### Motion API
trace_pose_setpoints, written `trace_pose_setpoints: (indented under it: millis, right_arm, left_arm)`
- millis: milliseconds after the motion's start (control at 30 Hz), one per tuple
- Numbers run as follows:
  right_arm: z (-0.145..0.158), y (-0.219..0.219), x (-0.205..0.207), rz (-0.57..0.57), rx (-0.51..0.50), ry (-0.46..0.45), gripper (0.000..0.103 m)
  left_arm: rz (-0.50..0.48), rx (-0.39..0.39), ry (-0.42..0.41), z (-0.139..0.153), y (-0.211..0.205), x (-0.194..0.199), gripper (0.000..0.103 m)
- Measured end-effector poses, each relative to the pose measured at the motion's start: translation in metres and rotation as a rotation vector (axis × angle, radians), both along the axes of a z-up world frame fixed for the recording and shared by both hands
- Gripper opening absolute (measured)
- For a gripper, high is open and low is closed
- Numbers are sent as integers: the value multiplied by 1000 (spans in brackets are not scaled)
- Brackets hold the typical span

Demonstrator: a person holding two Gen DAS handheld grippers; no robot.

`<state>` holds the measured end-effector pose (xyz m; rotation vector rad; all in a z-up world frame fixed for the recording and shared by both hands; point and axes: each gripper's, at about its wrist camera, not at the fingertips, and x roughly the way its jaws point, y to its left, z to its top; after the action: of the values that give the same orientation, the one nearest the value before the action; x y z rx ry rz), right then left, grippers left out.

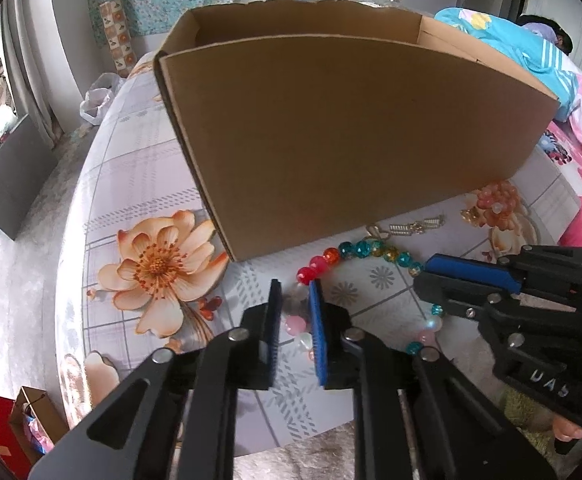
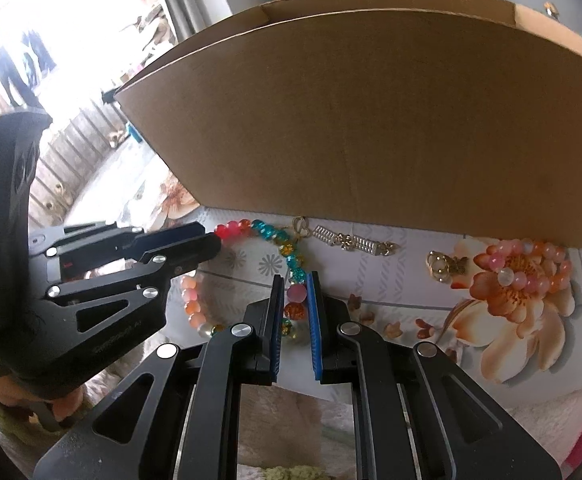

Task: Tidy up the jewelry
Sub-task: 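Close the left gripper on the multicolour bead bracelet and lift it, then carry the bead bracelet into the box and open the left gripper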

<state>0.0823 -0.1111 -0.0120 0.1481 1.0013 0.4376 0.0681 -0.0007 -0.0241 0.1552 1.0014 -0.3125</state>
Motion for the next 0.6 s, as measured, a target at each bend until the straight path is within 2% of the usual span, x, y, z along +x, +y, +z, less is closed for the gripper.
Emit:
trace_pose_setpoints:
  millis: [67, 300, 467, 600]
  right_arm:
    - [-1, -4, 1, -9, 19, 4, 8]
    - [1, -14, -1, -20, 66, 4, 8]
    - [16, -21, -14, -20, 84, -45, 8]
    - [30, -30, -30, -24, 100, -89, 8]
  left_arm:
    - [0, -6, -4, 0, 2, 0, 9]
    - [-18, -33, -40, 13, 8, -9, 9]
    - [-25, -64, -67, 29, 12, -21, 9]
    - [-44, -87, -116, 53, 14, -38, 9]
